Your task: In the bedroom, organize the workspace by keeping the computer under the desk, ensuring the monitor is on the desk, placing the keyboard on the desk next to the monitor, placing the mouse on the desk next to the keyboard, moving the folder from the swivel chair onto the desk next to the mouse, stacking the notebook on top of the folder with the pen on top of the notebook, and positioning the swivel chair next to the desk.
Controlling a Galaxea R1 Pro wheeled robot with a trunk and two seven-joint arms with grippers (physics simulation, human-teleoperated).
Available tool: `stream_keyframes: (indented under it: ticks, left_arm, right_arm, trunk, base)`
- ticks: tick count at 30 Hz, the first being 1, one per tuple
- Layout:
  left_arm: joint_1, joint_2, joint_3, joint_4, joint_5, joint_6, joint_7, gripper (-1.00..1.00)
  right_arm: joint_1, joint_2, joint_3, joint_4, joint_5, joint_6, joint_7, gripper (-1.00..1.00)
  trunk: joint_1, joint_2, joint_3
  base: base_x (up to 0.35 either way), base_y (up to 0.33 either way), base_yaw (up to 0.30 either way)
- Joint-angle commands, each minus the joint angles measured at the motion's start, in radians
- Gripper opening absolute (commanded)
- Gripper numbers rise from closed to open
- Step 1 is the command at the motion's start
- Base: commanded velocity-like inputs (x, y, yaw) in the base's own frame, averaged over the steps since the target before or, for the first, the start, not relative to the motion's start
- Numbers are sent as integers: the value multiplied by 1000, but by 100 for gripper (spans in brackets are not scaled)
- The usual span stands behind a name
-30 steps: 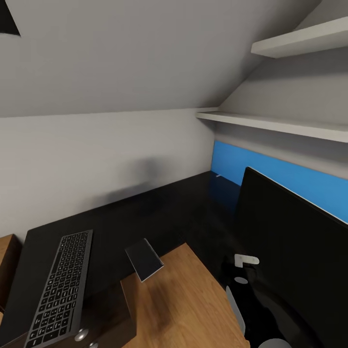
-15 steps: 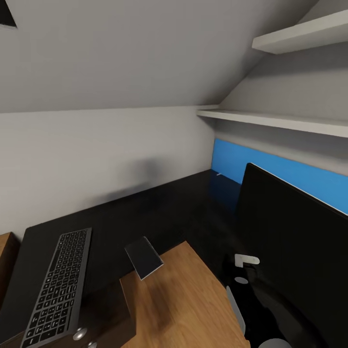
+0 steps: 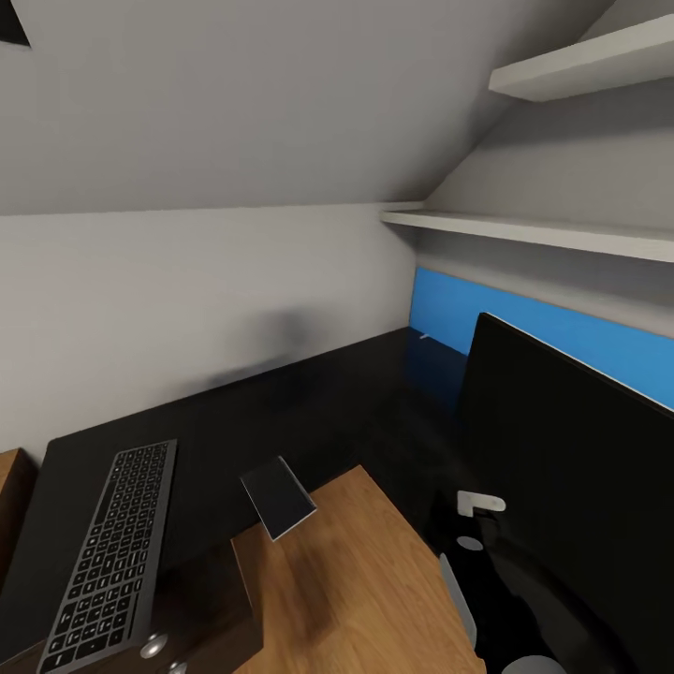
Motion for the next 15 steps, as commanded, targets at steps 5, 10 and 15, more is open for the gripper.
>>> stream_keyframes:
  ticks: [5,10,15]
  left_arm:
    - [-1,0,-2,0,-1,-3,5,100]
    - [-1,0,-2,0,-1,-3,5,100]
    - [-1,0,-2,0,-1,-3,5,100]
  right_arm:
    - [0,-11,-8,-2,7,4,-1,100]
    - [0,-23,-9,-3,6,-3,-2,100]
    - [0,-27,-9,-2,6,-6,-2,100]
  trunk:
    - [0,-1,-1]
    - [0,-1,-1]
    - [0,-1,-1]
  base:
    - [0,0,0]
    - [0,0,0]
    - [0,0,0]
